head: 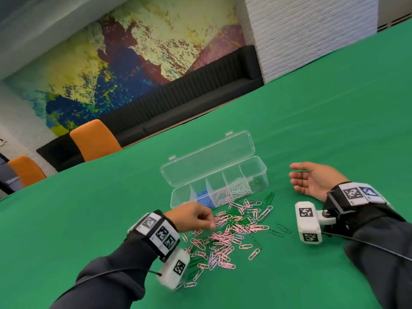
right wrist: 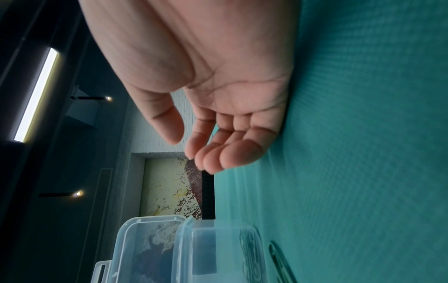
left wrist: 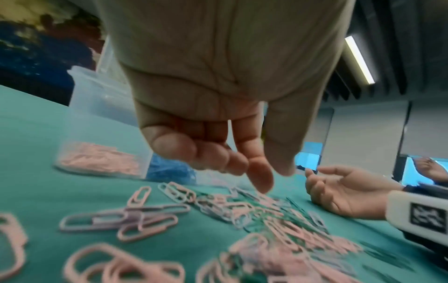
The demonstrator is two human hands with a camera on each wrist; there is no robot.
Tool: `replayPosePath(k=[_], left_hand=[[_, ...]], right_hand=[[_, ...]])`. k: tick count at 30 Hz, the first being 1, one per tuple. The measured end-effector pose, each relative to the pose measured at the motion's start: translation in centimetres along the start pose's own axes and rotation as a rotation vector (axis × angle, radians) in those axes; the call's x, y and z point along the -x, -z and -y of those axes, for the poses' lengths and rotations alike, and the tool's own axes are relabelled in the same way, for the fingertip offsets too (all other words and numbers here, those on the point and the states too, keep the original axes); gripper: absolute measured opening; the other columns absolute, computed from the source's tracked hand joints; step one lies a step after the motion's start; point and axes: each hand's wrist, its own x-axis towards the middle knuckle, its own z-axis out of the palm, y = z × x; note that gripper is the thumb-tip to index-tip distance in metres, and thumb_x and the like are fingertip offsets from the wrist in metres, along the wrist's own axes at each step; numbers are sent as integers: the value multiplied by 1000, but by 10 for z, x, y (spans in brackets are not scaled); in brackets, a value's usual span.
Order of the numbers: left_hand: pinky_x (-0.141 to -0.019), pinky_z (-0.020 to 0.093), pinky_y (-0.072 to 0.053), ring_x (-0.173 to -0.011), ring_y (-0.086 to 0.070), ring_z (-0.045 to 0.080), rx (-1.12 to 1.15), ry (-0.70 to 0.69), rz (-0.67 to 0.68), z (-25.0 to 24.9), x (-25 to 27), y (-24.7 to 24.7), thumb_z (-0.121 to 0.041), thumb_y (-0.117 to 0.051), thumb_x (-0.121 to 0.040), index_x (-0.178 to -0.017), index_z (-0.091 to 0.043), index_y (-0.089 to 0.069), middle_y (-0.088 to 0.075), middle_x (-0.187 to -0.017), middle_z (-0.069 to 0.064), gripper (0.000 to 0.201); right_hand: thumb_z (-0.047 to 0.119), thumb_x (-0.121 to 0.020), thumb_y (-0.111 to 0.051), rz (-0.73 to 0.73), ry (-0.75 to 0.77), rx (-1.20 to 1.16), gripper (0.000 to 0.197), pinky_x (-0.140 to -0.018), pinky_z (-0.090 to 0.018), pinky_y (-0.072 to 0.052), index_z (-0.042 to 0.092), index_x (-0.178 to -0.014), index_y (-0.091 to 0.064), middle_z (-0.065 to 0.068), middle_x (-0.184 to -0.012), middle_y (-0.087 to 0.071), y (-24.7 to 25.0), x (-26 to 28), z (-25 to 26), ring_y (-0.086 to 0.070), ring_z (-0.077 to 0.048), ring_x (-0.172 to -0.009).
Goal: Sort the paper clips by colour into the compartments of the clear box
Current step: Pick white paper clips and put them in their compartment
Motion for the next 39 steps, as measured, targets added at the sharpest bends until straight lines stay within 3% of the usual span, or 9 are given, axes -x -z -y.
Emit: replayPosePath(k=[3,6,9,14,18,24,26,34,39], left_hand=[[-64,7,-40,-67,-50,-1,-110,6,-155,3,-7,7,-23,-57,-92,-86,-22,-59,-55,-75,-14,7],[-69,15,-38,-74,-50,6,-293,-33,-144,3,-18,0,-17,-60,-89,-98,-18,-60,-55,-84,-8,10],[-74,22,-41,-80,-50,12,-396,-44,-126,1,-26,-6,-20,-61,-88,-89,-20,-54,-54,-88,-5,7],[-73,17,-38,-79,-49,10,-385,-69,-139,-1,-27,-8,-23,-57,-91,-81,-21,-51,-52,-86,-6,12],[-63,8,-41,-65,-51,-1,-74,-29,-193,-6,-19,-5,-22,-62,-89,-75,-23,-52,-56,-72,-12,18],[-49,16,-49,-50,-57,10,1031,-38,-228,-14,-10,-1,6,-52,-88,-86,-4,-52,-62,-63,3,11],[-46,16,-48,-48,-55,10,1192,-38,-265,-23,-13,-2,8,-49,-89,-94,-3,-54,-61,-63,5,13],[-60,21,-50,-66,-57,12,793,42,-607,-61,-54,39,-7,-55,-92,-109,-3,-54,-62,-91,8,18],[-61,19,-47,-73,-59,10,596,-18,-686,-62,-43,35,-14,-53,-94,-92,-19,-57,-64,-92,2,7]], right_hand=[[13,-96,-43,1,1,-3,14,-40,-19,-45,11,-89,-55,-6,-72,-51,0,0,0,-48,-17,-60],[13,-96,-44,-3,4,-7,14,-38,-19,-45,11,-88,-56,-6,-72,-51,-1,1,1,-48,-17,-61],[13,-95,-45,-3,0,-10,13,-39,-19,-44,11,-87,-56,-6,-71,-51,-2,1,1,-48,-16,-60],[13,-94,-46,1,-2,-8,12,-43,-21,-44,10,-87,-55,-6,-71,-51,-2,2,1,-48,-16,-60],[13,-94,-47,-7,-7,-16,12,-40,-20,-44,11,-86,-55,-6,-71,-52,-1,0,0,-48,-16,-60],[13,-94,-47,-9,-9,-27,12,-37,-17,-44,10,-86,-55,-6,-70,-52,-1,0,0,-48,-16,-59],[13,-94,-48,-8,-9,-26,11,-38,-18,-45,10,-87,-56,-6,-70,-52,-1,0,0,-48,-16,-59],[13,-93,-49,-12,-9,-24,10,-38,-18,-45,10,-88,-57,-6,-69,-53,-1,-1,0,-49,-16,-57],[13,-93,-50,0,-4,-29,8,-37,-20,-45,10,-88,-56,-6,-68,-53,1,-3,0,-49,-16,-56]])
